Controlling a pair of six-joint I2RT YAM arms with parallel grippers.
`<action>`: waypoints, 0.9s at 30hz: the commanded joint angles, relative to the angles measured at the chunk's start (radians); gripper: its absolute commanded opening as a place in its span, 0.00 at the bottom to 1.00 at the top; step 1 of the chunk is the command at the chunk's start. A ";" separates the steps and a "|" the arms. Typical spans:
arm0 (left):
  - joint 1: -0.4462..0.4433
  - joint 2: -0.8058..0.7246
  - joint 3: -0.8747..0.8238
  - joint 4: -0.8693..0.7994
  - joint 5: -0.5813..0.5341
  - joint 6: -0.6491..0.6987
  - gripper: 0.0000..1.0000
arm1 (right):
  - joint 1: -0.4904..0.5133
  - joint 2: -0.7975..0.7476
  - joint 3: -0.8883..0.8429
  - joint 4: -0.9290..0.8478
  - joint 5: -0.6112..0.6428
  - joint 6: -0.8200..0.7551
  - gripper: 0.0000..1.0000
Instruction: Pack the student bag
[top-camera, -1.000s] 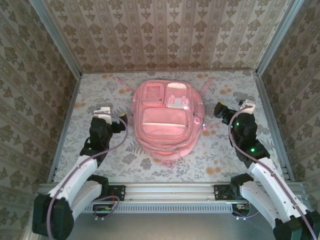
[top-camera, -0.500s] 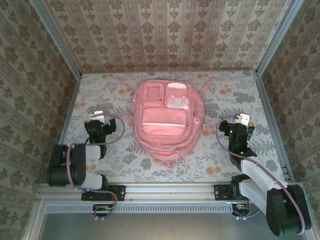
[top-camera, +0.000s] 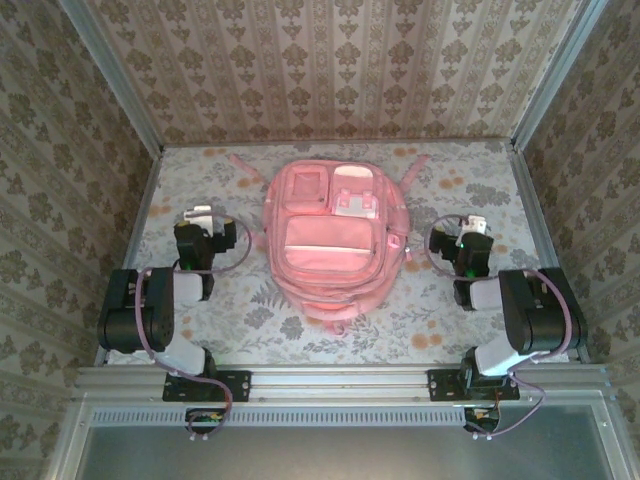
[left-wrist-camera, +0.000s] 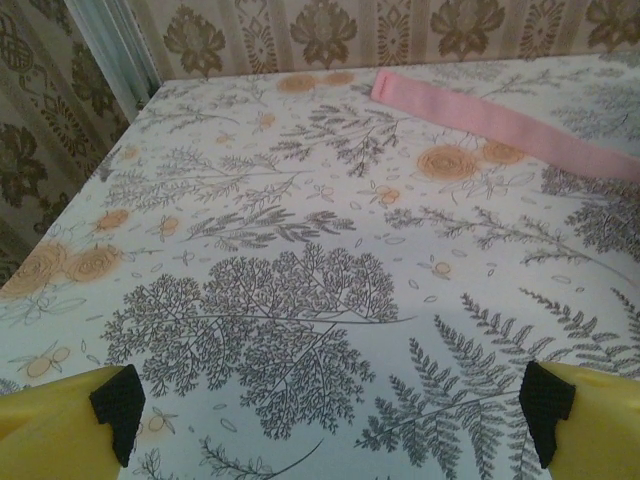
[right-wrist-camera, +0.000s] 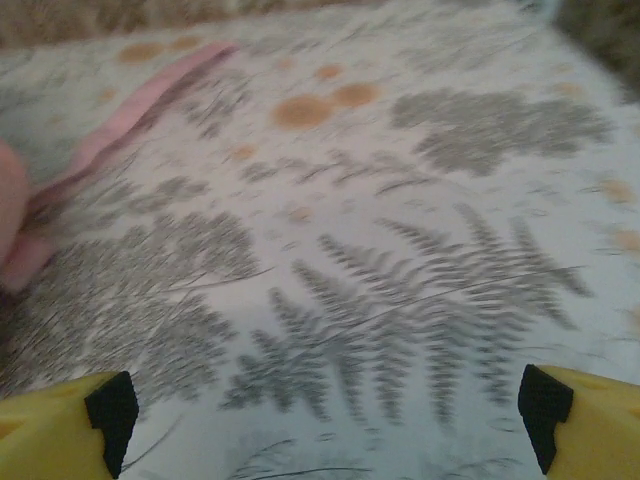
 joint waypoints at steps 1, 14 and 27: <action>-0.002 -0.008 -0.002 -0.024 0.010 0.024 1.00 | 0.011 0.012 0.055 0.047 -0.114 -0.062 1.00; 0.001 -0.009 -0.002 -0.024 0.016 0.019 1.00 | 0.020 -0.008 0.073 -0.018 -0.131 -0.085 1.00; 0.000 -0.011 -0.004 -0.022 0.017 0.021 1.00 | 0.025 -0.007 0.073 -0.017 -0.123 -0.087 1.00</action>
